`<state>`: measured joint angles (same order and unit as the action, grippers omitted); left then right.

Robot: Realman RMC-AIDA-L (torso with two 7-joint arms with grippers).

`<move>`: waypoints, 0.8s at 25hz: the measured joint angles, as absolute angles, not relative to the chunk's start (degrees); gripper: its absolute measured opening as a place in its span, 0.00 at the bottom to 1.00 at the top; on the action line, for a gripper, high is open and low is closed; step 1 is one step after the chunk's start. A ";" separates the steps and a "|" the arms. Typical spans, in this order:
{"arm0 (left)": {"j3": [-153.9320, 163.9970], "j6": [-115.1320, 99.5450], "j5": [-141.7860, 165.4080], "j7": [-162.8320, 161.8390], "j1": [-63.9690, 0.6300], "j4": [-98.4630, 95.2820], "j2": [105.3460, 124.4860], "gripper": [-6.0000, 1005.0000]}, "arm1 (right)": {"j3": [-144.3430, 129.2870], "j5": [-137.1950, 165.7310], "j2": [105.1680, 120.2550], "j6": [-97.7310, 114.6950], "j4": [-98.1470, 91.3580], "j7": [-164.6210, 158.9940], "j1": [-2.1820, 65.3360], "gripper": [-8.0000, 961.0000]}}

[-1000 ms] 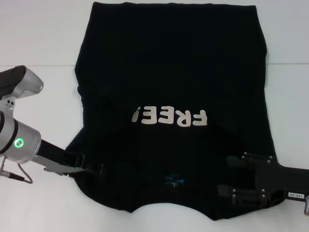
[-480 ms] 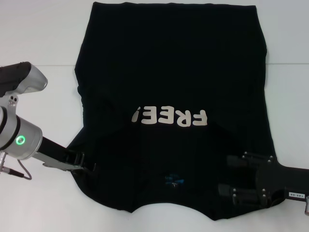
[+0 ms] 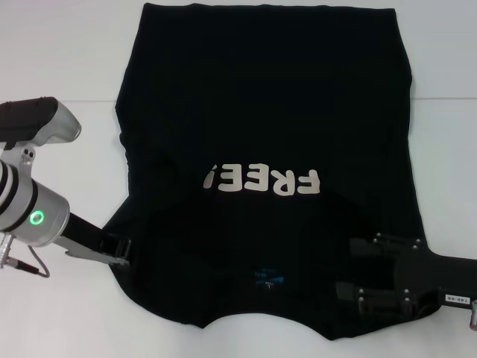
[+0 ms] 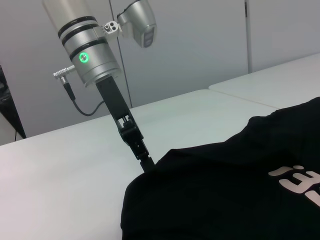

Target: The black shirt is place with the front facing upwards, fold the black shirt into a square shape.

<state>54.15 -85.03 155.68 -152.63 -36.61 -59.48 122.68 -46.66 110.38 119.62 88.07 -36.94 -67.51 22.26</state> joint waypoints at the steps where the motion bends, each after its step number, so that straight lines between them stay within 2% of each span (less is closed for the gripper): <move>1: 54.14 -85.02 155.97 -152.56 -36.61 -59.88 122.88 0.25 | -46.65 110.38 119.62 88.07 -36.94 -67.57 22.30 0.87; 4: 54.14 -85.01 156.15 -152.32 -36.57 -60.23 123.02 0.18 | -46.46 110.39 119.62 88.07 -36.96 -67.59 22.39 0.87; 8: 54.11 -84.99 156.18 -152.26 -36.60 -60.28 123.04 0.04 | -45.94 110.37 119.61 88.42 -36.99 -67.59 22.50 0.87; 15: 51.48 -86.46 155.15 -152.10 -36.26 -60.67 122.77 0.04 | -44.11 110.29 119.54 90.05 -37.09 -67.59 22.50 0.87; 20: 43.78 -90.44 151.07 -150.52 -36.03 -60.23 120.98 0.05 | -43.78 110.35 119.53 90.32 -37.09 -67.59 22.49 0.87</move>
<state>43.78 -90.44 151.07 -150.52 -36.03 -60.23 120.98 -43.78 110.35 119.53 90.32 -37.09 -67.59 22.49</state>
